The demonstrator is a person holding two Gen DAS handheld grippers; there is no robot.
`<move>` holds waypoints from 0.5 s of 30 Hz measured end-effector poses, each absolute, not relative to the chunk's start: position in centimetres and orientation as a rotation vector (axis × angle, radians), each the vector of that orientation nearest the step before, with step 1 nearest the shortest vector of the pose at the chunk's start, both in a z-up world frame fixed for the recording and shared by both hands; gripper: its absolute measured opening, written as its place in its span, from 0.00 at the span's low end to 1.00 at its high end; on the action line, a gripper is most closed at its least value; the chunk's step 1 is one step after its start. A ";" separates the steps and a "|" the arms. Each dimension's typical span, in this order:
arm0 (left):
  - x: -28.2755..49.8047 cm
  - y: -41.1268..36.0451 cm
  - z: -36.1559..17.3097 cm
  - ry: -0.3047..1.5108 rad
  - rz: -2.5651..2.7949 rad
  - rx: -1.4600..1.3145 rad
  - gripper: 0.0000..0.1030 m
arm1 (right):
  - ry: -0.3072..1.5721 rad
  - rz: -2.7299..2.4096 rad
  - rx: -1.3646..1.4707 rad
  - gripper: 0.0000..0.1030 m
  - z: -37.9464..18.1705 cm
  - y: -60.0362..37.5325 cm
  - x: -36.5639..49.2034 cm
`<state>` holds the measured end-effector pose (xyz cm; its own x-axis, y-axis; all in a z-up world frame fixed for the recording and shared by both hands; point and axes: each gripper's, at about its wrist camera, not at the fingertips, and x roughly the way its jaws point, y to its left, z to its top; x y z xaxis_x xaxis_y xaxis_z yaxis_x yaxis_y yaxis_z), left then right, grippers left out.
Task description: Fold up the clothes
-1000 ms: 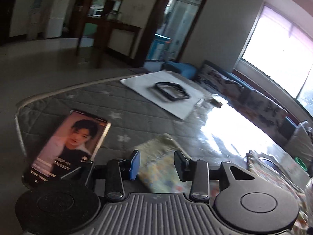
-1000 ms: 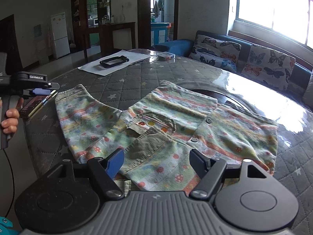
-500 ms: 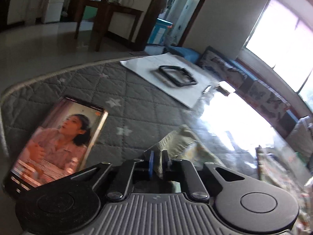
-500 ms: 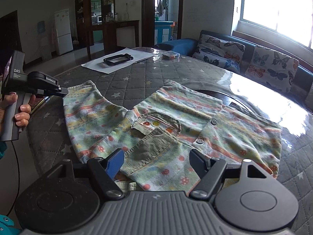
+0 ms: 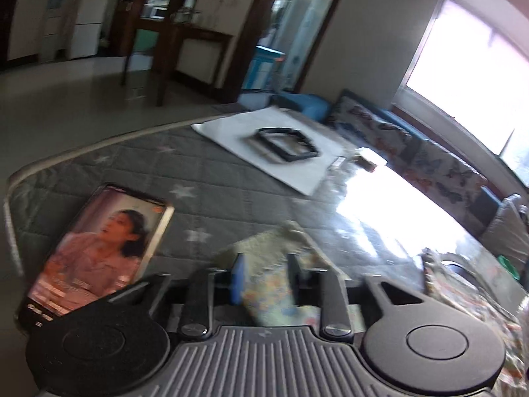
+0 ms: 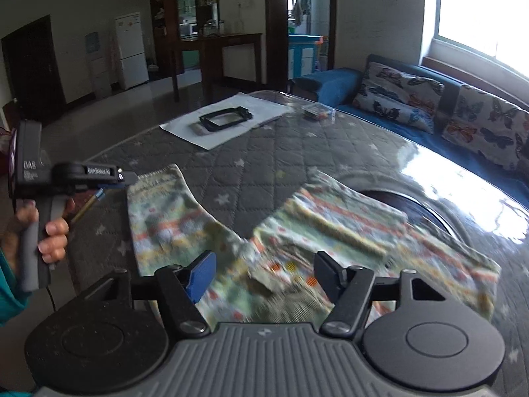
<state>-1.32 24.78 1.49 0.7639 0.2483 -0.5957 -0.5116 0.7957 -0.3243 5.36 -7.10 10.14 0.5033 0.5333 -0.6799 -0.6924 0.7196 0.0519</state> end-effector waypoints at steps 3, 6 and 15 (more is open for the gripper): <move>-0.6 25.6 1.1 0.579 0.438 -0.497 0.47 | 0.773 0.798 -0.225 0.60 10.7 -4.0 7.5; 0.0 26.2 0.6 0.592 0.437 -0.504 0.47 | 0.813 0.847 -0.213 0.58 10.8 -0.7 9.2; 0.4 27.6 -0.7 0.598 0.415 -0.522 0.19 | 0.889 0.943 -0.221 0.47 8.4 9.4 12.7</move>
<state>0.42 27.58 -0.68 0.7525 0.2158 -0.6222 -0.5074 0.7923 -0.3389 12.69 9.36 8.38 0.2741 0.6093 -0.7440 -0.7788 0.5945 0.2000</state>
